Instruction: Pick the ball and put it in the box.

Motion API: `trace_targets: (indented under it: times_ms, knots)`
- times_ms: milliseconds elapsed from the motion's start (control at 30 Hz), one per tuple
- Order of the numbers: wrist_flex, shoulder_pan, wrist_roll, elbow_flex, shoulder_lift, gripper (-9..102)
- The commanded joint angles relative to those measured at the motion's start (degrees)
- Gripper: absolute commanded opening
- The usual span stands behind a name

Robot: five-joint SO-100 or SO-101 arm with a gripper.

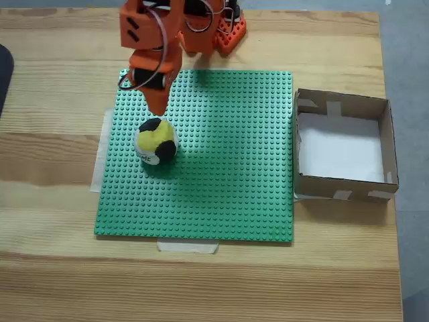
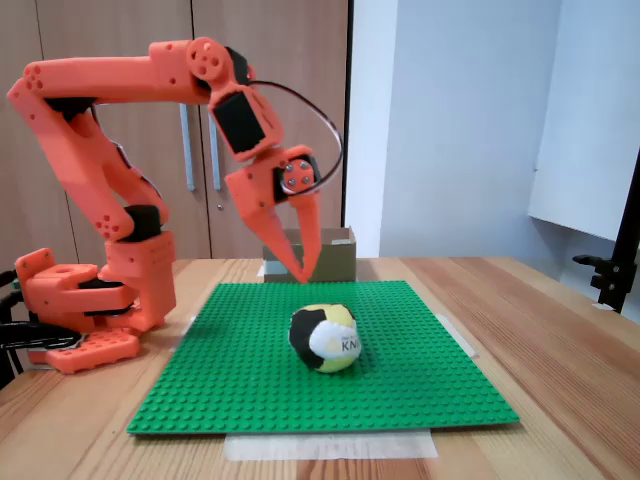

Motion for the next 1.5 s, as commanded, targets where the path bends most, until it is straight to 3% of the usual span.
trace_targets:
  times_ms: [0, 433, 1167, 1467]
  knots:
    - [0.4, 0.4, 0.6, -4.9, -2.1, 1]
    - [-0.9, 1.8, 0.4, -7.6, -9.2, 2]
    - [-9.6, 5.3, -3.3, 2.5, -9.6, 2]
    - [-10.0, 6.3, -3.8, 2.9, -9.6, 16]
